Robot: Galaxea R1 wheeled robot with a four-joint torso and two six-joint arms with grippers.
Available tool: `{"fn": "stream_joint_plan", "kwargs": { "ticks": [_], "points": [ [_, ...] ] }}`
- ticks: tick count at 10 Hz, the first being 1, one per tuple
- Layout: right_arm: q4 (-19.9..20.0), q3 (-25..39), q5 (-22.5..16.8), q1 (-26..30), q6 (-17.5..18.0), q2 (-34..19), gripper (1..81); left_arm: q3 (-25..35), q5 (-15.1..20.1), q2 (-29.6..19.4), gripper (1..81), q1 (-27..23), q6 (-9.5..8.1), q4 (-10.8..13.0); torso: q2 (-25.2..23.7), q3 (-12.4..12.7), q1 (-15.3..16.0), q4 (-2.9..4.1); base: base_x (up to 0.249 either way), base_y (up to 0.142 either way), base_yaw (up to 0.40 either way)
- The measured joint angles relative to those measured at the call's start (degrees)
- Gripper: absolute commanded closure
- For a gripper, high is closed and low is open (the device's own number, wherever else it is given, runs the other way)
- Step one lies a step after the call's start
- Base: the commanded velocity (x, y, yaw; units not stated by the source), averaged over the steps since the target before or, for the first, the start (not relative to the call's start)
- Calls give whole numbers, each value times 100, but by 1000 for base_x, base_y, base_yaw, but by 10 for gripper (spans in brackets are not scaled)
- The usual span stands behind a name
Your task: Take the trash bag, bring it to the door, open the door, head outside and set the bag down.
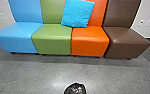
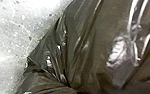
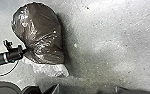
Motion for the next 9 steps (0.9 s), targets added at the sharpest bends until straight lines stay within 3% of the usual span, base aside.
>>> {"fn": "stream_joint_plan", "kwargs": {
  "ticks": [4, 9],
  "points": [
    [0, 6, 16, 0, 0, 0, 10, -2, 68, -24, 811, 107, 17, 62, 765, 48, -454, 0, 0, 0, 0],
    [0, 17, 0, -41, 2, -17, 10, 26, 68, -49, 811, 129, 20, 85, 1721, 1002, -1066, 0, 0, 0, 0]
  ]
}}
